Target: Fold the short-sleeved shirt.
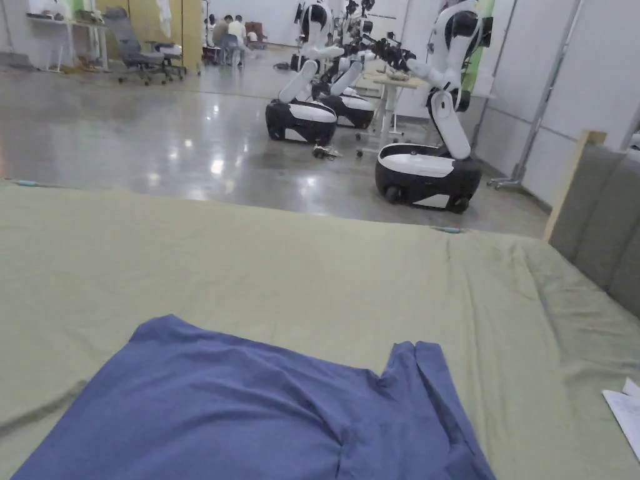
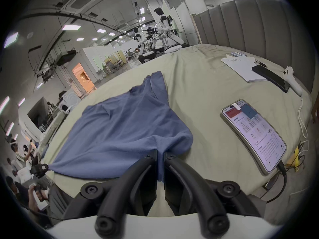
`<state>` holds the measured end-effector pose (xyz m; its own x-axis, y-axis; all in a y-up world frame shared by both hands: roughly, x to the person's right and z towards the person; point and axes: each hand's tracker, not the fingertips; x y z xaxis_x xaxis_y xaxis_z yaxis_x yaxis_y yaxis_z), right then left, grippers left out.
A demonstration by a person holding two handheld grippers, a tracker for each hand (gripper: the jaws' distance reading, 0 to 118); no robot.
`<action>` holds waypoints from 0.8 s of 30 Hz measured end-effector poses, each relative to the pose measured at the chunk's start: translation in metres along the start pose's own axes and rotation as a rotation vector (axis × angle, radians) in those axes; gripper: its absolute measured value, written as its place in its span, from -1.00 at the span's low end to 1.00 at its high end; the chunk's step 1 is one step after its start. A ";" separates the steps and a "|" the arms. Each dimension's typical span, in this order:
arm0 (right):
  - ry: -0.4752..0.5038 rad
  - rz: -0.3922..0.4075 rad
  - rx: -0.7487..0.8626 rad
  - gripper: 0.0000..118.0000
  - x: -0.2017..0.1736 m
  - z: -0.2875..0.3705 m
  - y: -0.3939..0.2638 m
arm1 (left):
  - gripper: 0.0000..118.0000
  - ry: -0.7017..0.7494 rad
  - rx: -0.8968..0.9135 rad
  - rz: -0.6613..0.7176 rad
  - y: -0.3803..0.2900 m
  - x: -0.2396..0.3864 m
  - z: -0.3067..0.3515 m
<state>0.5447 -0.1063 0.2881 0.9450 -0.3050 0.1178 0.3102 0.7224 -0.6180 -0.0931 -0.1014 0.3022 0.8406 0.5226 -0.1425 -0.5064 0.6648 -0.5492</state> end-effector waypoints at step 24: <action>-0.291 0.351 0.443 0.13 -0.058 0.062 0.031 | -0.20 0.054 0.424 -0.493 0.017 0.111 0.075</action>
<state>0.5053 -0.0280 0.3102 0.9683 0.1326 0.2117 -0.0685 0.9559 -0.2855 -0.0226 0.0082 0.3387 0.9966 0.0824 -0.0046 -0.0818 0.9785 -0.1895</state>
